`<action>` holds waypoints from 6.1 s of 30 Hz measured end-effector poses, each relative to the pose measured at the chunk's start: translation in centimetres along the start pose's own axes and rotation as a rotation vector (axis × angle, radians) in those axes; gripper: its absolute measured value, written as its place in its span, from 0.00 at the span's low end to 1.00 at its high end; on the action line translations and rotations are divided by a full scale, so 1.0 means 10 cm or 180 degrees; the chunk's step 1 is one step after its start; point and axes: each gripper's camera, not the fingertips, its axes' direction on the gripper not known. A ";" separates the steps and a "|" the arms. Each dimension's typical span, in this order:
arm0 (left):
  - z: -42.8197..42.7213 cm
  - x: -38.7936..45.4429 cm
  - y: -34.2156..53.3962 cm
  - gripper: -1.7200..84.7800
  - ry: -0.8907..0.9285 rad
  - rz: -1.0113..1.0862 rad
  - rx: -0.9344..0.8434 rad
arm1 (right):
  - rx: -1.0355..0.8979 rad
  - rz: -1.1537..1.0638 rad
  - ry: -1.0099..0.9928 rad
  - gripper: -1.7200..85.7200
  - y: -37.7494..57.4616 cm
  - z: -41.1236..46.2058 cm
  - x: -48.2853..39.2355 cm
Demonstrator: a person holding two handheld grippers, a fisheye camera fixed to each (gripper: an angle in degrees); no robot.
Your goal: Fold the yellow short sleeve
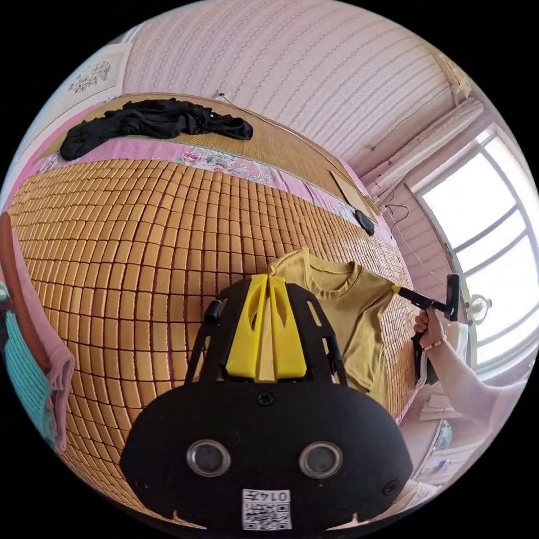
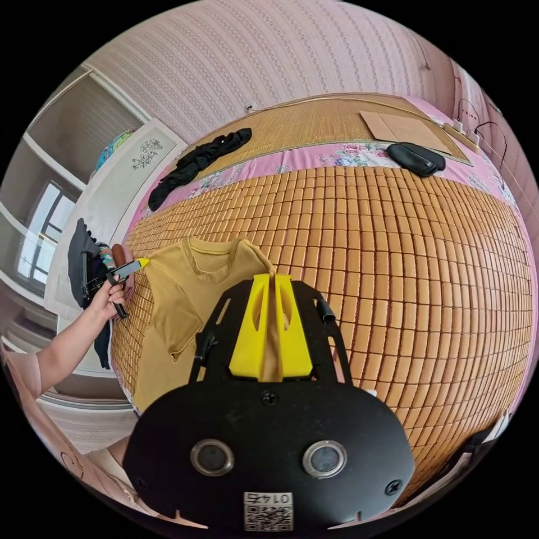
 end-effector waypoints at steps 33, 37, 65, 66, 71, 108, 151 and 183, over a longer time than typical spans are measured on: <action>-1.43 0.14 3.94 0.05 0.0023 0.0671 -0.0315 | -0.0028 -0.0198 0.0483 0.06 3.32 0.10 -1.10; -0.93 0.63 3.96 0.10 0.0111 0.0917 -0.0282 | -0.0233 -0.0340 0.0222 0.12 3.08 0.69 -1.43; -0.44 0.73 5.65 0.07 0.0202 0.1585 -0.0480 | -0.0925 -0.1236 0.0524 0.04 3.48 1.53 -2.24; -0.37 0.76 5.68 0.06 0.0168 0.1623 -0.0488 | -0.1133 -0.1209 0.0634 0.02 3.47 1.70 -2.25; 0.01 0.77 5.99 0.02 -0.0230 0.1940 -0.0637 | -0.1733 -0.1519 0.0631 0.01 3.26 1.91 -2.35; 1.02 0.94 6.85 0.16 0.0580 0.2478 -0.0048 | -0.0509 0.0377 0.0667 0.11 3.22 0.74 -0.58; 1.04 1.77 6.83 0.01 0.0943 0.2776 -0.0475 | 0.0811 0.1822 -0.1348 0.04 4.20 -0.45 1.20; 0.38 -0.17 5.58 0.07 -0.0100 -0.0217 0.0099 | -0.0315 -0.0259 -0.0151 0.12 2.44 1.03 -1.93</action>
